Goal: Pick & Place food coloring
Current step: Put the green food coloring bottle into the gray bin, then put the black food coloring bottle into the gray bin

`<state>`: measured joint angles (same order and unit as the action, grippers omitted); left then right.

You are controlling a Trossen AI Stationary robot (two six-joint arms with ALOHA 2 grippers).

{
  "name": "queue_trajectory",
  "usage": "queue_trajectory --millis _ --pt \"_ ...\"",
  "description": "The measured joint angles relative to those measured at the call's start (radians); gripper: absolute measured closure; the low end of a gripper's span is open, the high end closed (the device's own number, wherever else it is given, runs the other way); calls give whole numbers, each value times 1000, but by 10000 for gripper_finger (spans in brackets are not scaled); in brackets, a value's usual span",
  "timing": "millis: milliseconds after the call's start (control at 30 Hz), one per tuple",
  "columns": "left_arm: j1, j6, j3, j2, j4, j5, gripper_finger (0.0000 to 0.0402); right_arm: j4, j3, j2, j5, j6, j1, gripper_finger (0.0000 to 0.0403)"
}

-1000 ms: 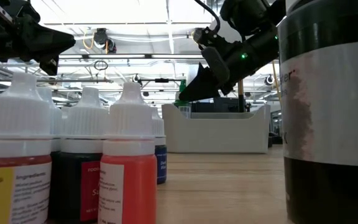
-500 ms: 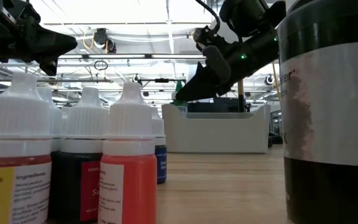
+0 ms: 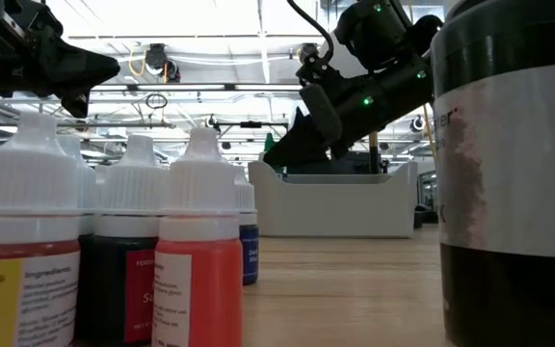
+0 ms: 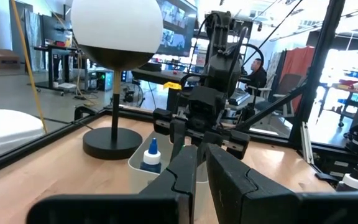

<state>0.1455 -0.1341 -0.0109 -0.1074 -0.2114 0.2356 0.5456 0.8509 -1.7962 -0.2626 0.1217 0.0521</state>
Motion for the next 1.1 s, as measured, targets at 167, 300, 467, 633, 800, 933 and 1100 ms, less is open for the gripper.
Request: queue_trajectory --millis 167,300,467,633,800,933,1100 --pt "0 -1 0 0 0 0 362 -2 0 0 2 -5 0 284" --pt "0 -2 0 0 0 0 362 8 0 0 3 -14 0 268" --pt "0 -2 0 0 0 0 362 14 -1 2 5 -14 0 247" --pt "0 -2 0 0 0 -1 362 18 -1 2 5 -27 0 234" --pt "0 -2 0 0 0 -1 362 15 -2 27 7 -62 0 226" --pt "0 -4 0 0 0 -2 362 -7 1 73 7 -64 0 216" --pt "0 -5 0 0 0 -2 362 -67 1 149 6 -102 0 204"
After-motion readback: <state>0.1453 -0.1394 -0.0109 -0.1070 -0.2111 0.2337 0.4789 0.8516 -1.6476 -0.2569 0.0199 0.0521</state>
